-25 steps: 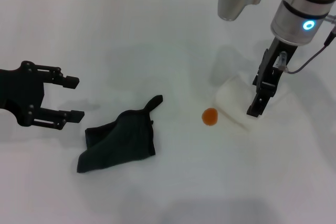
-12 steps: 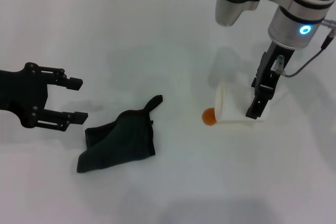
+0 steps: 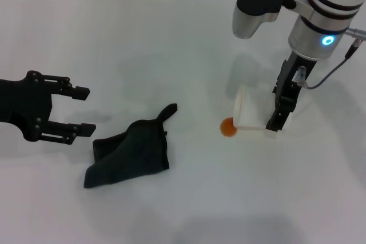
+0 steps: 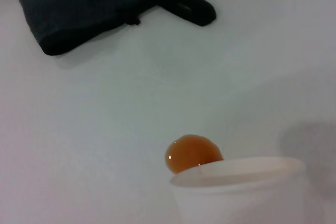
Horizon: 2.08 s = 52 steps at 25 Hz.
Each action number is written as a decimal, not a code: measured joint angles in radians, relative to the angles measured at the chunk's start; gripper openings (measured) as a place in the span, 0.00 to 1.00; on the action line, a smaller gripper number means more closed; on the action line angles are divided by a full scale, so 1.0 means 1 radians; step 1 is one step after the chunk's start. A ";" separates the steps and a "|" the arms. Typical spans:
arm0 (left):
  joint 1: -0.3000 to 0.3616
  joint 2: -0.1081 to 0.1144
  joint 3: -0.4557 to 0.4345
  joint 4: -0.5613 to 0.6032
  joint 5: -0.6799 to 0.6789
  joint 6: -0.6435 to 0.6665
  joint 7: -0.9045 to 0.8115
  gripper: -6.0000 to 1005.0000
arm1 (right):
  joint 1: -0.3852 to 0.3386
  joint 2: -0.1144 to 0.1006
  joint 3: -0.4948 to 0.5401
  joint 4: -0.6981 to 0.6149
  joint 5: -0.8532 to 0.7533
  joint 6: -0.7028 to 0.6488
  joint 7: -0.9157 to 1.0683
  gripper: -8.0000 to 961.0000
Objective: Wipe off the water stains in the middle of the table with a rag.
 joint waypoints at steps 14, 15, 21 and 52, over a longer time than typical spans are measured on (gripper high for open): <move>-0.001 -0.001 -0.002 -0.001 -0.001 -0.003 0.000 0.74 | -0.016 -0.002 -0.068 0.010 0.044 0.051 -0.007 0.87; -0.001 -0.001 -0.002 -0.001 0.000 -0.003 -0.001 0.74 | -0.017 -0.002 -0.069 0.010 0.047 0.051 -0.009 0.87; 0.003 -0.001 -0.003 0.000 0.000 -0.003 -0.005 0.74 | -0.023 -0.005 -0.064 0.003 0.050 0.053 -0.015 0.81; 0.001 0.014 -0.017 0.009 -0.026 0.004 -0.025 0.74 | -0.764 -0.016 0.329 -0.535 0.785 0.063 -0.563 0.71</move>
